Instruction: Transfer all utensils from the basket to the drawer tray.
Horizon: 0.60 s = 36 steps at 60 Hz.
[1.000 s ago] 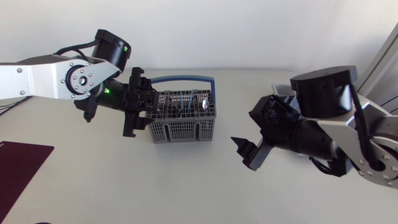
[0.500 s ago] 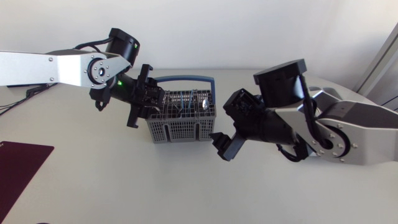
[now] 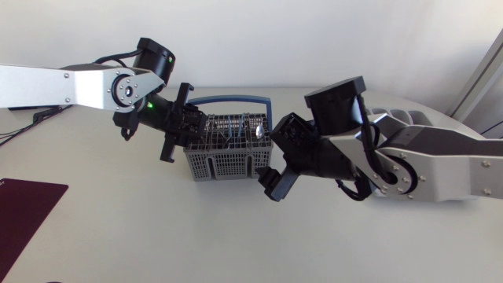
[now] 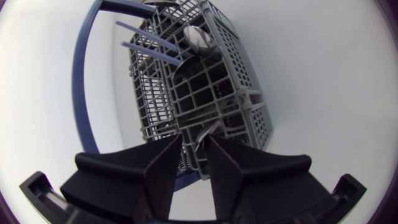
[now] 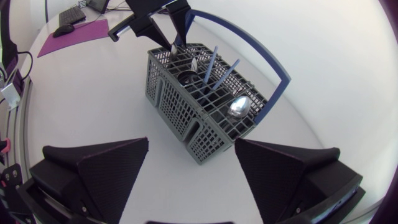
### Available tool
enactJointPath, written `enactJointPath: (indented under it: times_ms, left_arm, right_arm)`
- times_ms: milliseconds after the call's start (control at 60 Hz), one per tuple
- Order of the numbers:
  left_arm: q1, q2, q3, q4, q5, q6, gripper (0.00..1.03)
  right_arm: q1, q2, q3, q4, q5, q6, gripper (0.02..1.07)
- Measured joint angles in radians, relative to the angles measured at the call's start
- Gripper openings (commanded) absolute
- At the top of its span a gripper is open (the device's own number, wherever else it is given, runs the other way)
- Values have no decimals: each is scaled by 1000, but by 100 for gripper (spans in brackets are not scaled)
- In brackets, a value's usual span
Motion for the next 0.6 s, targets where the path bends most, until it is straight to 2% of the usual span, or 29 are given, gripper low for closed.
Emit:
enactJointPath:
  times_ms: [167,233,300,600]
  left_arm:
    - [0,0,-18,11,16,0,20]
    - [0,0,-25,21,17,0,9]
    - [0,-1,-36,35,21,0,4]
    - [9,-29,-70,68,43,-1,4]
  right_arm:
    - [11,0,0,0,0,0,102]
    - [12,0,0,0,0,0,102]
    - [13,1,0,0,0,0,102]
    - [27,12,0,0,0,0,102]
